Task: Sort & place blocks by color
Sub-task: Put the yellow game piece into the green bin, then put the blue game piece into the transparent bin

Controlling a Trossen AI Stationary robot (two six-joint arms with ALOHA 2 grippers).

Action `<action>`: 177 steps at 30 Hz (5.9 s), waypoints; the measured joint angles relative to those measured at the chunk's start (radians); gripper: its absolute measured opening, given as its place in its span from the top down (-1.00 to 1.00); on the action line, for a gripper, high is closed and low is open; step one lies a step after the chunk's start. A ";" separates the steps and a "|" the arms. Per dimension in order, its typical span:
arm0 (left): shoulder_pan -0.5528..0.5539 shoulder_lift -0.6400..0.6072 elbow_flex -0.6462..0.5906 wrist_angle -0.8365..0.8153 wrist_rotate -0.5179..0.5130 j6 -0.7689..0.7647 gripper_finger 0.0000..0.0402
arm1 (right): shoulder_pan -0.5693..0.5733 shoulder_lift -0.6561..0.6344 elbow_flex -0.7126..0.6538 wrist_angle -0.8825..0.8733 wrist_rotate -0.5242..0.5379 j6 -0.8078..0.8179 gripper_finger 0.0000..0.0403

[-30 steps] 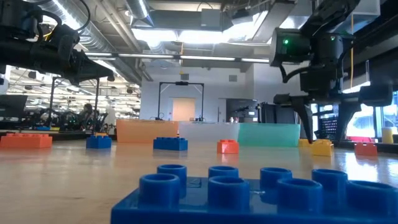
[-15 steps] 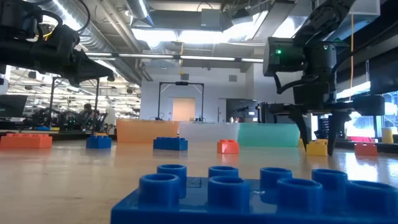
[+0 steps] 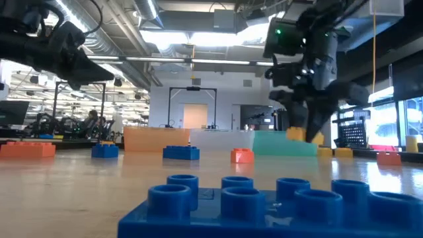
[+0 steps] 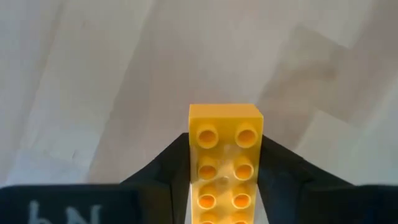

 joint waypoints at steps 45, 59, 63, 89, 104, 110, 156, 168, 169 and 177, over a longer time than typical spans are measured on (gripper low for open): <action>-0.040 0.825 0.674 -0.313 0.022 -0.049 1.00 | -0.692 0.330 0.464 -0.261 0.017 0.553 0.31; -0.040 0.825 0.674 -0.314 0.016 -0.058 1.00 | -0.693 0.383 0.464 -0.203 0.020 0.461 0.01; -0.040 0.825 0.674 -0.314 0.016 -0.058 1.00 | -0.693 0.383 0.463 -0.199 0.019 0.464 -0.03; -0.039 0.825 0.674 -0.312 0.017 -0.105 1.00 | -0.642 0.310 0.659 -0.420 0.001 0.382 0.04; -0.067 0.824 0.674 -0.329 0.104 -0.096 1.00 | -0.290 -0.031 0.665 -0.419 -0.242 0.173 0.04; -0.162 0.824 0.674 -0.409 0.101 -0.029 1.00 | -0.180 -0.065 0.567 -0.418 -0.367 0.122 0.04; -0.452 0.825 0.674 -0.598 -0.164 -0.711 0.92 | -0.077 -0.050 0.495 -0.261 -0.368 0.130 0.03; -0.450 0.825 0.674 -0.594 -0.174 -0.729 0.11 | -0.077 -0.050 0.495 -0.261 -0.368 0.130 0.03; -0.451 0.828 0.674 -0.593 -0.183 -0.711 0.05 | -0.077 -0.050 0.495 -0.261 -0.368 0.130 0.03; -0.451 0.892 0.673 -0.544 -0.229 -0.461 -0.04 | -0.077 -0.050 0.495 -0.256 -0.368 0.130 0.03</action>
